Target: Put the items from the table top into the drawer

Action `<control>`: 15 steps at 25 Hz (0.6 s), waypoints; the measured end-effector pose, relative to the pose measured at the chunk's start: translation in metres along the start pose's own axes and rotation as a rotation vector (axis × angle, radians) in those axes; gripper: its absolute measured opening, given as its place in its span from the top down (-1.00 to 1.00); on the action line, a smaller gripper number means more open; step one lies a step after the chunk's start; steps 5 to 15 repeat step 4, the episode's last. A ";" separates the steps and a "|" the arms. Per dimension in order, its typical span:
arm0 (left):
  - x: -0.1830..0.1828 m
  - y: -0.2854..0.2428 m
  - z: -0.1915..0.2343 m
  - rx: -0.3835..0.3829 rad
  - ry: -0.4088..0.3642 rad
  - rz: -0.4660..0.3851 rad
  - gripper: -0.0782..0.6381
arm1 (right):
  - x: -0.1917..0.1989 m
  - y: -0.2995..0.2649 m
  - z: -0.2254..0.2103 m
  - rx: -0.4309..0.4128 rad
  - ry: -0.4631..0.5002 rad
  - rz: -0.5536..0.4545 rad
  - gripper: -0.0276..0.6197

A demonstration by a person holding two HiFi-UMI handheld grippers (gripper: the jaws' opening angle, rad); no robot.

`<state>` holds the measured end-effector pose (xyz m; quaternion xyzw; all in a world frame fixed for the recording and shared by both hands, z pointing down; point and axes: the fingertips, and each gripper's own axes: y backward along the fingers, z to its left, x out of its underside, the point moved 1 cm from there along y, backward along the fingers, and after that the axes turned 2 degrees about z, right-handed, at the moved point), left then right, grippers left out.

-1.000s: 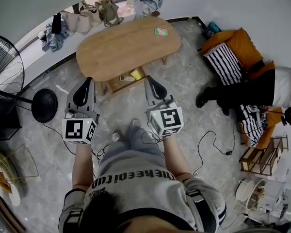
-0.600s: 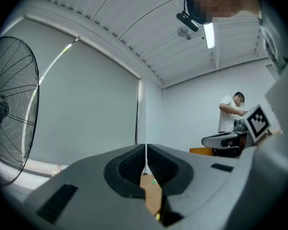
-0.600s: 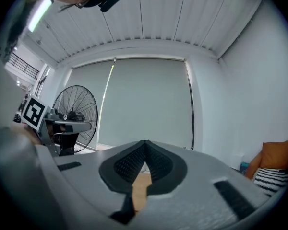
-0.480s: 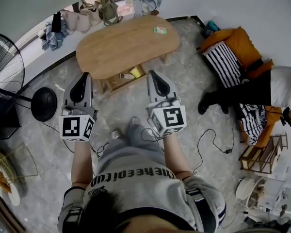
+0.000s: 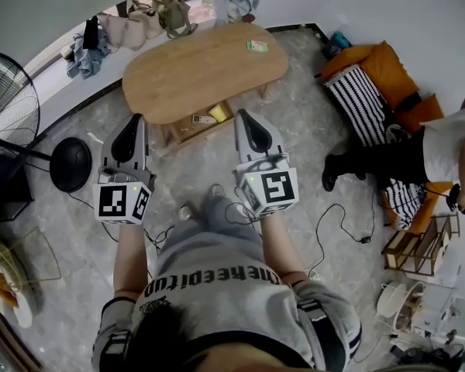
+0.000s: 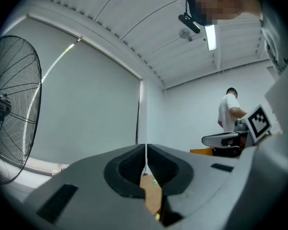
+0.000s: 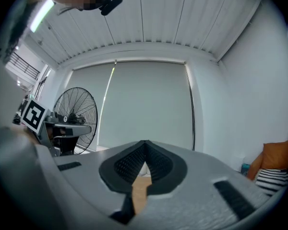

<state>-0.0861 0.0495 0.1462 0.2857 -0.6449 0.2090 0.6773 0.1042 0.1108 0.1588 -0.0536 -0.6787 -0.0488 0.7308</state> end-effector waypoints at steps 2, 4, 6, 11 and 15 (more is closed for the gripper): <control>0.000 0.000 0.001 -0.002 0.001 0.007 0.75 | -0.001 -0.001 0.001 0.000 0.000 -0.007 0.91; -0.003 0.001 0.001 -0.009 0.006 0.024 0.75 | -0.002 -0.002 0.003 -0.002 0.000 -0.012 0.91; -0.003 0.001 0.001 -0.009 0.006 0.024 0.75 | -0.002 -0.002 0.003 -0.002 0.000 -0.012 0.91; -0.003 0.001 0.001 -0.009 0.006 0.024 0.75 | -0.002 -0.002 0.003 -0.002 0.000 -0.012 0.91; -0.003 0.001 0.001 -0.009 0.006 0.024 0.75 | -0.002 -0.002 0.003 -0.002 0.000 -0.012 0.91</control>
